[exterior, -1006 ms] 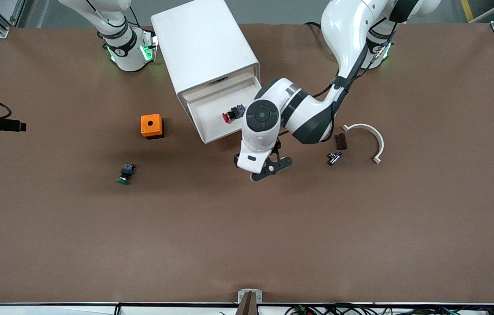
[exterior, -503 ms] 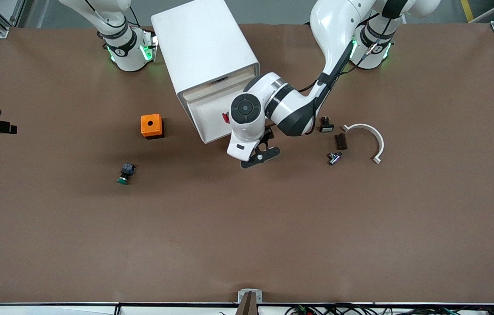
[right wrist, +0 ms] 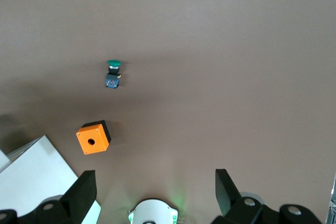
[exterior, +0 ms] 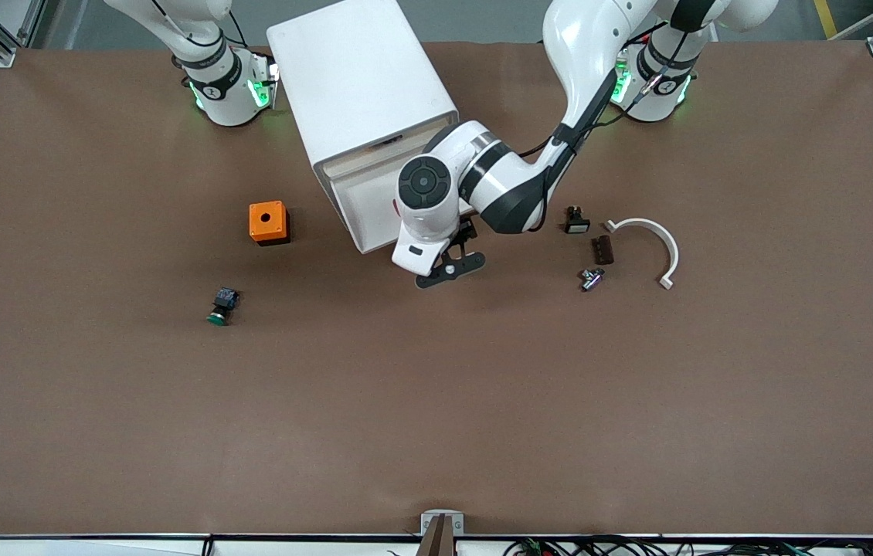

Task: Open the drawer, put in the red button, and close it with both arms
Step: 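Push the drawer shut into the cabinet with the left gripper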

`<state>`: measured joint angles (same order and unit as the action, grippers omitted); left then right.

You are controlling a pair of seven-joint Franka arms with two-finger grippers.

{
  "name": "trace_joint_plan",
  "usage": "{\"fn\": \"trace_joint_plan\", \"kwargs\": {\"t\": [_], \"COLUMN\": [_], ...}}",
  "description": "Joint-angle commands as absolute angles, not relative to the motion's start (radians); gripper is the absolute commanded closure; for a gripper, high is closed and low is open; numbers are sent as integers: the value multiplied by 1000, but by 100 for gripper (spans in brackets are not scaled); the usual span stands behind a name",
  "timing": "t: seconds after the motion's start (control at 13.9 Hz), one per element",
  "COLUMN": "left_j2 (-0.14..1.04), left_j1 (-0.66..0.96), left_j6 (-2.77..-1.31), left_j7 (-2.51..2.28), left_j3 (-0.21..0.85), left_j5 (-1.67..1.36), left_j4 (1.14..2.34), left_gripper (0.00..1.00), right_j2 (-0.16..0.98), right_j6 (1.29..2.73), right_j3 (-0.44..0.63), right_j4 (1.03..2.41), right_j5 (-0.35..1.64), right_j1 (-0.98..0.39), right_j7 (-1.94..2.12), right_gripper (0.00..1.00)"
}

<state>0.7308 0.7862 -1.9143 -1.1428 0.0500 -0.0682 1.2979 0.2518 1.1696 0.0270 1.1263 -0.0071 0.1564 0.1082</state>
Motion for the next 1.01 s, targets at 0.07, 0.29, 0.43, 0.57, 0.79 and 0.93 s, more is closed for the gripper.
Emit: {"fn": "trace_joint_plan", "kwargs": {"t": [0.07, 0.29, 0.43, 0.57, 0.79, 0.93], "left_j2": [703, 706, 706, 706, 706, 706], "left_j1": [788, 804, 807, 818, 833, 838], "left_j6": [-1917, -1917, -1917, -1917, -1919, -1919], "left_j7": [-1147, -1146, -1146, -1146, -1146, -1146], "left_j3": [80, 80, 81, 81, 81, 81], "left_j5": [-124, -199, -202, -250, -360, -397], "left_j4": [1330, 1330, 1338, 1347, 1364, 1368], "left_gripper": [0, 0, 0, 0, 0, 0], "right_j2": [238, 206, 158, 88, 57, 46], "right_j6": [1094, 1113, 1164, 1236, 1272, 1282], "right_j3": [12, 12, 12, 12, 23, 35], "right_j4": [1126, 1166, 1237, 1337, 1362, 1367], "right_j5": [-12, -5, -3, -2, -6, -8], "right_j1": [163, 163, 160, 156, 132, 123], "right_j7": [107, 107, 109, 109, 112, 126], "right_gripper": [0, 0, 0, 0, 0, 0]}}
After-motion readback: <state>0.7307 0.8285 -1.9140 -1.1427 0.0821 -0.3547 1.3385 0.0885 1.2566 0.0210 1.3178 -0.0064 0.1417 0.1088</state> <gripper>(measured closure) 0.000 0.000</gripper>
